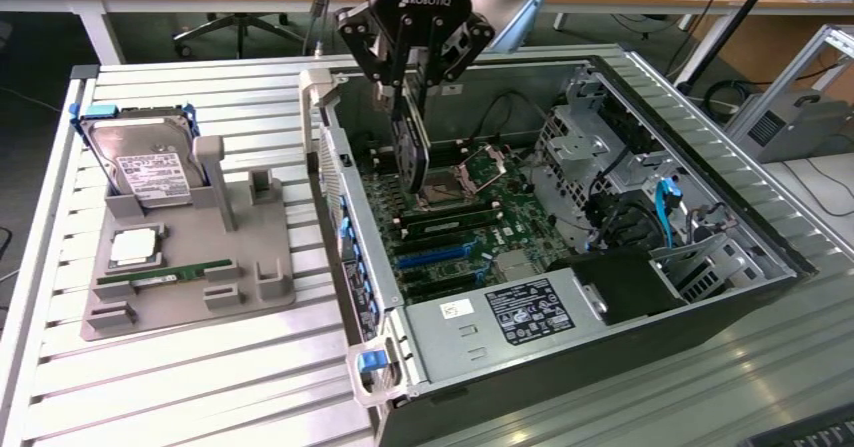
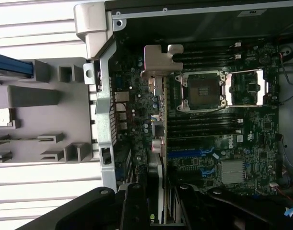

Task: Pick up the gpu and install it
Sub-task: 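Pick up the gpu and move the gpu toward the slot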

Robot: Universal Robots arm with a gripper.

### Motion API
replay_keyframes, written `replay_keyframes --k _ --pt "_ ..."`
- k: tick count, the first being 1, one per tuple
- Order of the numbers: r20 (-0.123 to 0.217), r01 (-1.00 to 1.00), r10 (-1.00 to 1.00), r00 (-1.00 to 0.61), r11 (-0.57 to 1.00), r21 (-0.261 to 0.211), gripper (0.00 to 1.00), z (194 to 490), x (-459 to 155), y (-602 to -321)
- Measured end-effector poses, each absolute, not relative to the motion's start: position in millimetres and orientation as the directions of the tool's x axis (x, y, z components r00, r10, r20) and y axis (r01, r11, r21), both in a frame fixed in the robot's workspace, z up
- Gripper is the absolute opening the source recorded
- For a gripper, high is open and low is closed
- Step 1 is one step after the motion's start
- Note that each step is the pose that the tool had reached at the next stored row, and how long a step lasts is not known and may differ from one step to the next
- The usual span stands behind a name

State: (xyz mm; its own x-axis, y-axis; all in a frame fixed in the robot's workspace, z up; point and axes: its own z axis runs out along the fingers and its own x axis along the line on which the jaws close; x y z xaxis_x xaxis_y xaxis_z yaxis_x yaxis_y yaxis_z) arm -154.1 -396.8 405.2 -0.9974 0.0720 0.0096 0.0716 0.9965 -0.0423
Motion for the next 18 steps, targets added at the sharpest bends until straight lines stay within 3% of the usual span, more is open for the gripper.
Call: replay_keyframes --k 18 --pt "0.01 0.072 0.072 -0.997 0.997 -0.043 0.27 402.1 -143.8 -400.5"
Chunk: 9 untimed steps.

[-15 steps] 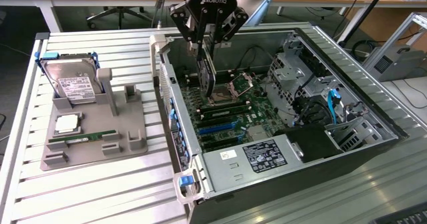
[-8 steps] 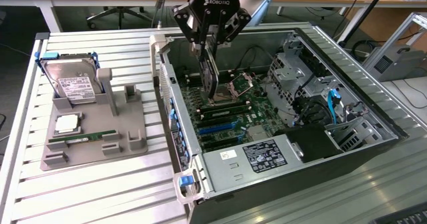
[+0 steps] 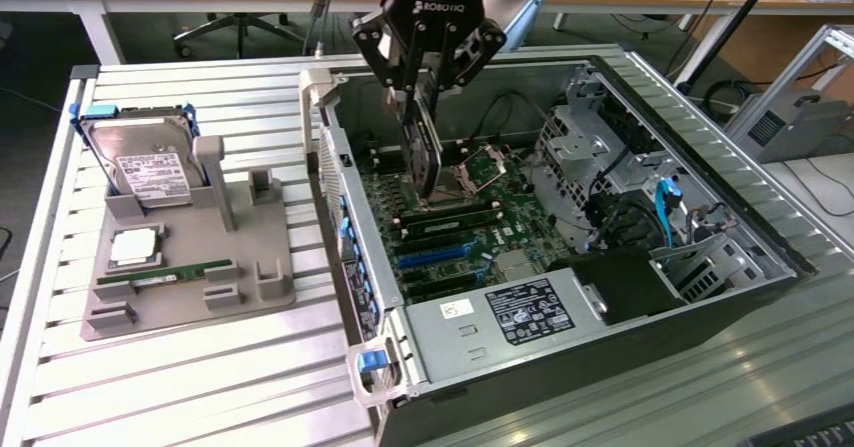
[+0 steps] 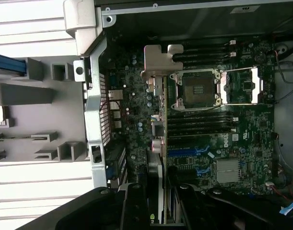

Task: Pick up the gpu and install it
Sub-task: 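Pick up the gpu and move the gpu toward the slot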

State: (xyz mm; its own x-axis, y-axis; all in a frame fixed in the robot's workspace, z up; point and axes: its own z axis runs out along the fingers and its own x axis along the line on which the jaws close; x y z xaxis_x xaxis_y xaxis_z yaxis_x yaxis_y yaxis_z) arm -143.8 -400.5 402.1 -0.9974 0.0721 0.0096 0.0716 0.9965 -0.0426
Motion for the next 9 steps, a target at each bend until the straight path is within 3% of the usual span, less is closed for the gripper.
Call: replay_keyframes --k 9 --pt "0.01 0.072 0.072 -0.997 0.997 -0.043 0.27 400.7 -140.1 -402.5"
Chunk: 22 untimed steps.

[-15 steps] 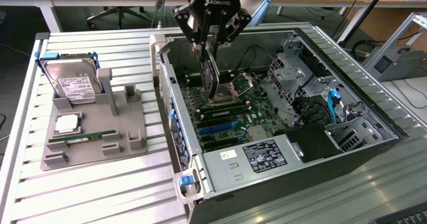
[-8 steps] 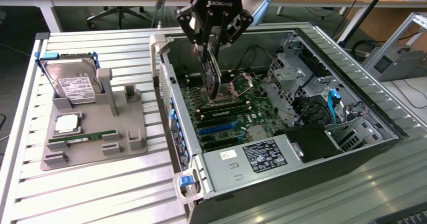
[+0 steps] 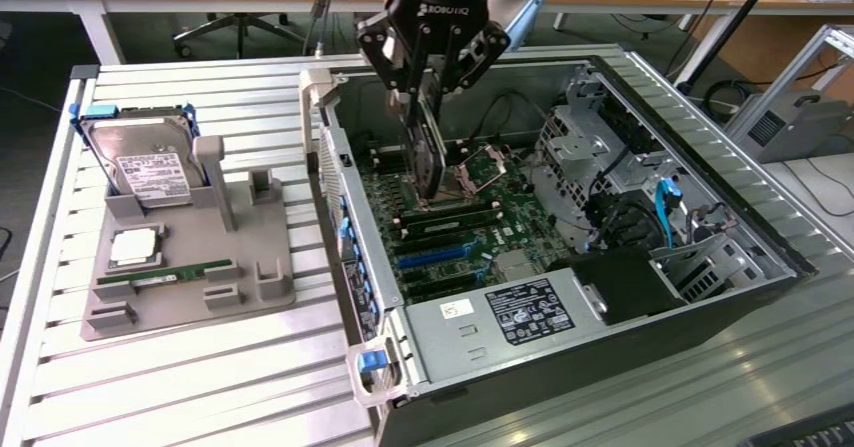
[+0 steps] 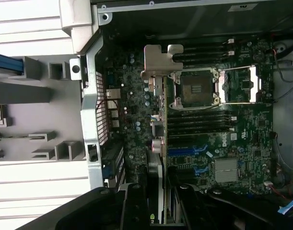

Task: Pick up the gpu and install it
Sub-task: 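Pick up the gpu and move the gpu toward the slot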

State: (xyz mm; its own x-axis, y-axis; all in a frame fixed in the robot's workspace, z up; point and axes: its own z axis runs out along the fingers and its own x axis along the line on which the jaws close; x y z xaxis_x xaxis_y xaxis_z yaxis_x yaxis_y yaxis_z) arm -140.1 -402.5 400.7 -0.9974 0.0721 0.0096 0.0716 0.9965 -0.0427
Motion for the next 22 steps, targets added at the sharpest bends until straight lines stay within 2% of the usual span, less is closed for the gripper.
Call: replay_keyframes --k 22 --pt "0.01 0.072 0.072 -0.997 0.996 -0.043 0.27 397.0 -131.0 -406.2"
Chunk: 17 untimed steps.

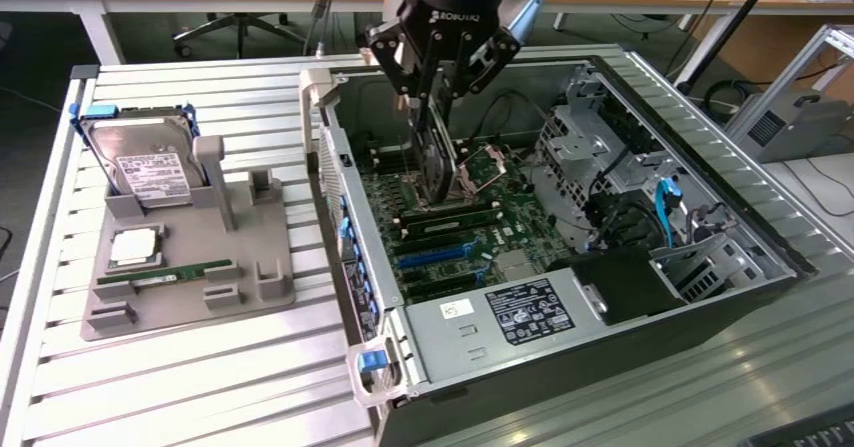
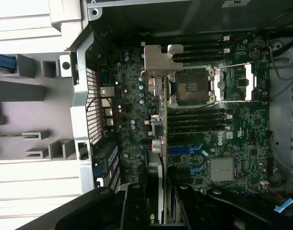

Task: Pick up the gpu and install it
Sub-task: 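Pick up the gpu and move the gpu toward the slot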

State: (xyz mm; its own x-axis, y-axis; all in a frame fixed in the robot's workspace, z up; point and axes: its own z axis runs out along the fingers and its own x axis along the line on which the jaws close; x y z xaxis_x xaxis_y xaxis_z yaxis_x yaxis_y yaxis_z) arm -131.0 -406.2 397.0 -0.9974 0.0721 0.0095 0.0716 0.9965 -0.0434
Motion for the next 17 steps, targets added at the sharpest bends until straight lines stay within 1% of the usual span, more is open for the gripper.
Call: replay_keyframes --k 17 --pt "0.009 0.072 0.072 -0.997 0.996 -0.044 0.27 394.6 -125.3 -408.2"
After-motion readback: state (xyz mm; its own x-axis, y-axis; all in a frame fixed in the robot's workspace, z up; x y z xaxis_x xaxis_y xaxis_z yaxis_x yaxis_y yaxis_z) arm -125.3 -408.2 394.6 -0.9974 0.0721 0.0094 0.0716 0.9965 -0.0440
